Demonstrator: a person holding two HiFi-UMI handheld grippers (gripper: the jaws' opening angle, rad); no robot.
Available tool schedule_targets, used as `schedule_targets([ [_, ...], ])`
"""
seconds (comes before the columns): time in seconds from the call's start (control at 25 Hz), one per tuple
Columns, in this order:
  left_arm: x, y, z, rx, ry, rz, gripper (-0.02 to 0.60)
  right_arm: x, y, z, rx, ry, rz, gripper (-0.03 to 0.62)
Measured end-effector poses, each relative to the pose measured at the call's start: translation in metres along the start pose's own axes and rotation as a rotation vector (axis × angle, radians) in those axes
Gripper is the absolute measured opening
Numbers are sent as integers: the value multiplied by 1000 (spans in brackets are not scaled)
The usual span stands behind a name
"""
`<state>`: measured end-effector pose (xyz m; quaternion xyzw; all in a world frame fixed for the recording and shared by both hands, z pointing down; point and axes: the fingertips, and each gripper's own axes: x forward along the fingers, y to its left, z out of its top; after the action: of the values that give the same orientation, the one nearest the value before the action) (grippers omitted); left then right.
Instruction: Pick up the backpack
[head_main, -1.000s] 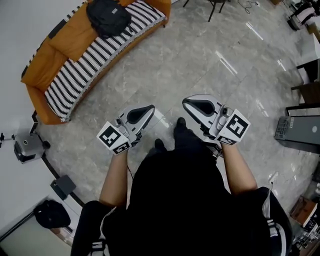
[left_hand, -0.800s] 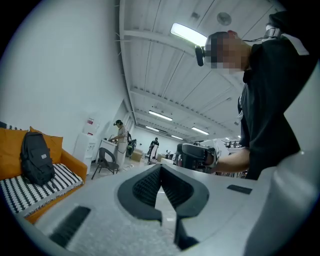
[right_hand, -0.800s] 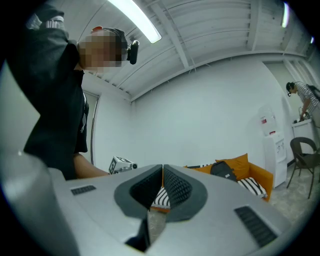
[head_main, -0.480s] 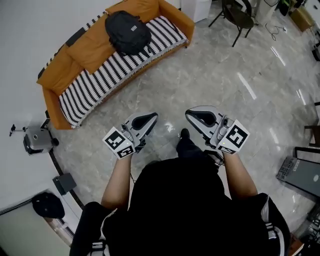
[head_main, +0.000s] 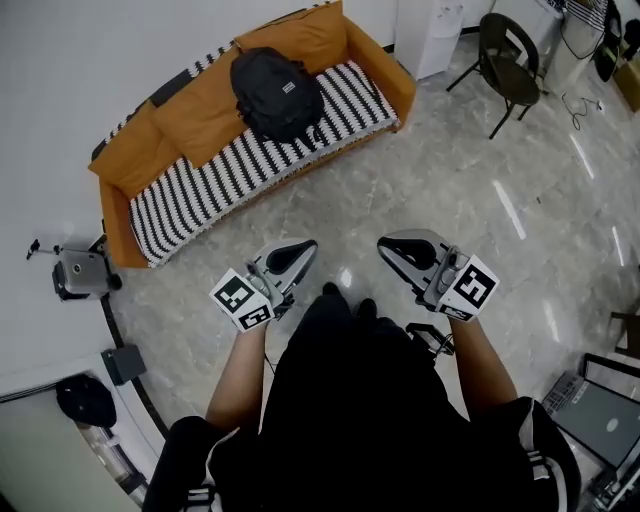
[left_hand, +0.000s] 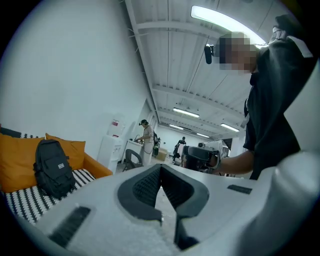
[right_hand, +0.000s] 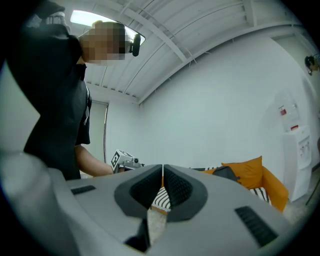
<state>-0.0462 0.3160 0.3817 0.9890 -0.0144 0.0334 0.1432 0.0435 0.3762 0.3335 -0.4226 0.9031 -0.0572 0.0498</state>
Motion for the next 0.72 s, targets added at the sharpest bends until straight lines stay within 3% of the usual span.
schedule_targets([
  [0.28, 14, 108, 11, -32, -51, 90, 6, 54, -94, -2, -17, 61, 29, 28],
  [0.52, 17, 227, 41, -79, -123, 188, 6, 136, -190, 15, -7, 112, 61, 28],
  [0.72, 22, 297, 66, -94, -148, 241, 6, 203, -249, 31, -26, 125, 100, 28],
])
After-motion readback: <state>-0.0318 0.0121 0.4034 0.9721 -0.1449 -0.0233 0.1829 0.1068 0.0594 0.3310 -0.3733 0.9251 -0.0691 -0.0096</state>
